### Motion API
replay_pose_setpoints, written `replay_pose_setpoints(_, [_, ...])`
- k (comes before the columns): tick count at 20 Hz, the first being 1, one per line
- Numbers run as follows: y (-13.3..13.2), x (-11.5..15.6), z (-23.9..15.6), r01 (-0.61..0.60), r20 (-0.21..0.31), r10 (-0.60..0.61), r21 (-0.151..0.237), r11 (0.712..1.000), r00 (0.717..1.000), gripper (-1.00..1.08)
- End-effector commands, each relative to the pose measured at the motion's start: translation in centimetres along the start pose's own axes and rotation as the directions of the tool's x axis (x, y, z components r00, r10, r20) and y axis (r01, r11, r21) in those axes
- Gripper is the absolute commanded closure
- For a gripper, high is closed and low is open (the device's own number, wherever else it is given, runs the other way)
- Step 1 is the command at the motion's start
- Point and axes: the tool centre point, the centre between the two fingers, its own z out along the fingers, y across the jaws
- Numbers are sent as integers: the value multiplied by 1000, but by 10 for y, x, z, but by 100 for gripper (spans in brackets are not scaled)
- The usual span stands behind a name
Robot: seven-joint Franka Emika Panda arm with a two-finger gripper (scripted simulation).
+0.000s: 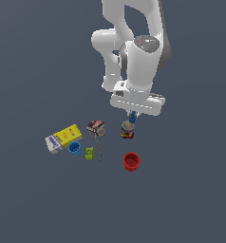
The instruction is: Pick up a designated object from a clutter of objects.
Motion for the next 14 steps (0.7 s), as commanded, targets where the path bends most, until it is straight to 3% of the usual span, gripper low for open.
replay_pose_setpoints(1, [10, -6, -20, 0, 0, 0, 1, 1000, 1000, 108])
replay_pose_setpoints(14, [61, -38, -127, 0, 1, 0, 1, 1000, 1000, 108])
